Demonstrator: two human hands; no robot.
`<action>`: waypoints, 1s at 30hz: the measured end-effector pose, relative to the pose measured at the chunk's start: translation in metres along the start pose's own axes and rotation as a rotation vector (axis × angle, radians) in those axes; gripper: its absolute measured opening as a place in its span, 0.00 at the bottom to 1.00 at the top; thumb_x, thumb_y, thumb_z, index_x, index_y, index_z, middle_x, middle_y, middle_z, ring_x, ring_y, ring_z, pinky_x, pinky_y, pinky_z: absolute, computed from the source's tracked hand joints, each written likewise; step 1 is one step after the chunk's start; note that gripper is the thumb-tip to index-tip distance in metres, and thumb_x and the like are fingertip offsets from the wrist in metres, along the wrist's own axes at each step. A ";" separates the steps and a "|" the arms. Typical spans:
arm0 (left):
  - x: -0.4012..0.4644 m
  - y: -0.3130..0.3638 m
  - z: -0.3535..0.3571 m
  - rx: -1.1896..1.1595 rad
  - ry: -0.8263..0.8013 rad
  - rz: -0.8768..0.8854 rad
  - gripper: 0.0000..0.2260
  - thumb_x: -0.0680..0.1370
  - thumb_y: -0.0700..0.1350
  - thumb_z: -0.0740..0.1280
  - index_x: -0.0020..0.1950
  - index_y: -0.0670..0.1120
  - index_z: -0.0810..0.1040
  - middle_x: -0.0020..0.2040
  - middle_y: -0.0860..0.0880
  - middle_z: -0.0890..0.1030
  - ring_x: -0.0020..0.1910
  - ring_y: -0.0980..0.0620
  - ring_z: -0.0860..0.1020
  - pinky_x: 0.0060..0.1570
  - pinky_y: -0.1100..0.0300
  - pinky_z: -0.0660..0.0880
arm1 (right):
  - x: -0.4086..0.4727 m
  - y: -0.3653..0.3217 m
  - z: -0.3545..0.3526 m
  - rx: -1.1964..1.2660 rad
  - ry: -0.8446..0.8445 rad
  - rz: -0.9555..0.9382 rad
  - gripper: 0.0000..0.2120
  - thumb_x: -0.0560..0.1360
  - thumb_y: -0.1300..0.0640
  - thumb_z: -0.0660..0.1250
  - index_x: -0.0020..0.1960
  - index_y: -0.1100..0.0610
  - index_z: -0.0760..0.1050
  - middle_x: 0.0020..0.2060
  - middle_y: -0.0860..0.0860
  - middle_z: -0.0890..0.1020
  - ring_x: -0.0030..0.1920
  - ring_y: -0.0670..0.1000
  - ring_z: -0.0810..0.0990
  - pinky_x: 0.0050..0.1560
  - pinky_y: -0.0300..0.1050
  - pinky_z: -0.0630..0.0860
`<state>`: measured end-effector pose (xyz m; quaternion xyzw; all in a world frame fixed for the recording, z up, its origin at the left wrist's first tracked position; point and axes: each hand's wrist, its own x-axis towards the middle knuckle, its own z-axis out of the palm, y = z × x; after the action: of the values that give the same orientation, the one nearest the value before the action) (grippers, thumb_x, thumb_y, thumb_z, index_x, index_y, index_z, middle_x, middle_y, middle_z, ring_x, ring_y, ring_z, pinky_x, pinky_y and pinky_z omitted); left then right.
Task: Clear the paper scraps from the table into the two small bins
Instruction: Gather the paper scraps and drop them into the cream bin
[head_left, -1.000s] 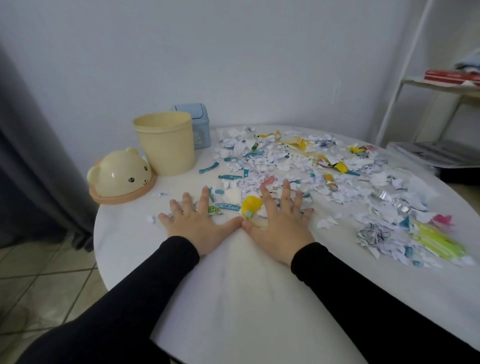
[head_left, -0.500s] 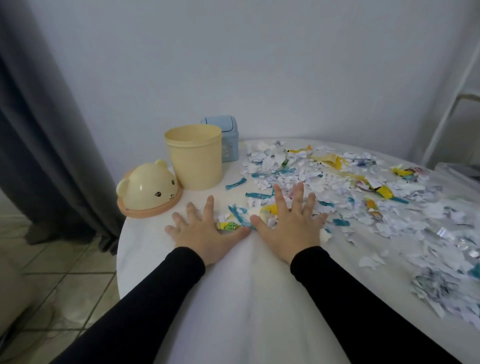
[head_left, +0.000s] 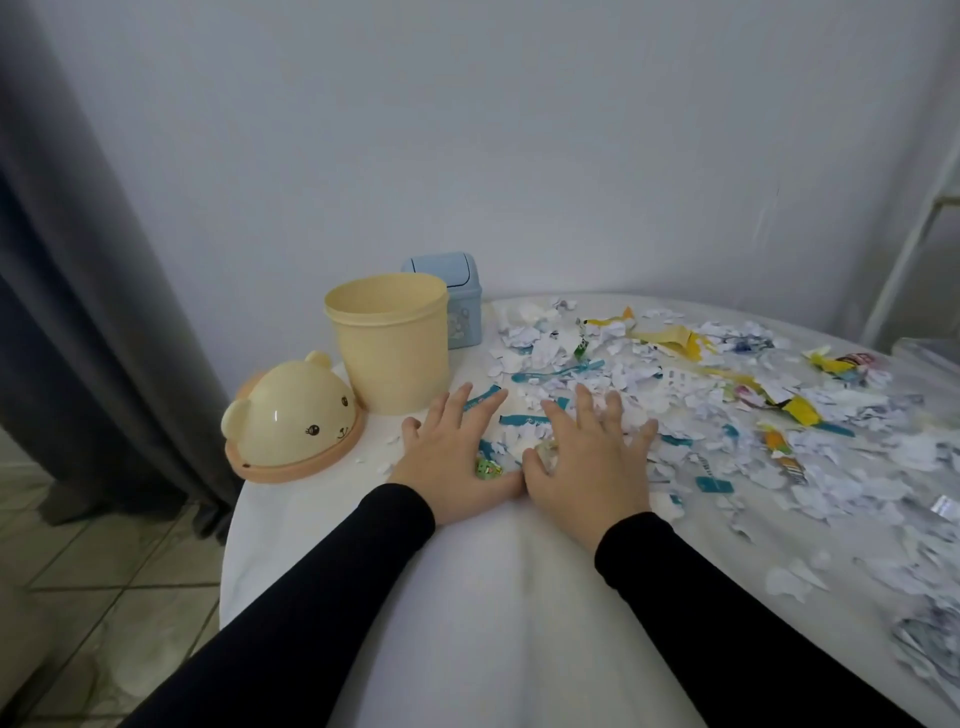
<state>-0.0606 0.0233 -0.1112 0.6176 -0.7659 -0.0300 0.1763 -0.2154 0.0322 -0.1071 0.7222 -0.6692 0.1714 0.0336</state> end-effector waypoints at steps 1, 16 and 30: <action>0.005 -0.001 0.001 0.010 -0.024 0.002 0.43 0.61 0.73 0.49 0.75 0.64 0.47 0.78 0.51 0.48 0.76 0.50 0.48 0.69 0.43 0.48 | 0.004 0.000 0.001 -0.009 0.008 -0.030 0.29 0.76 0.43 0.53 0.76 0.46 0.55 0.77 0.51 0.51 0.76 0.59 0.44 0.69 0.69 0.43; 0.013 -0.006 0.005 -0.113 0.023 0.127 0.18 0.78 0.55 0.63 0.64 0.48 0.74 0.52 0.49 0.73 0.55 0.52 0.70 0.55 0.66 0.63 | 0.019 0.004 0.006 0.001 0.012 -0.070 0.23 0.78 0.37 0.50 0.61 0.48 0.74 0.58 0.51 0.75 0.64 0.55 0.67 0.62 0.52 0.61; 0.005 0.014 0.007 0.057 -0.036 0.170 0.36 0.66 0.73 0.48 0.74 0.64 0.52 0.77 0.54 0.52 0.74 0.53 0.52 0.67 0.50 0.53 | -0.004 0.021 -0.007 0.019 -0.136 0.199 0.33 0.75 0.33 0.49 0.76 0.44 0.48 0.77 0.55 0.48 0.75 0.63 0.45 0.68 0.68 0.52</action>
<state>-0.0768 0.0202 -0.1125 0.5547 -0.8190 -0.0044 0.1466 -0.2377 0.0355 -0.1056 0.6626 -0.7366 0.1309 -0.0358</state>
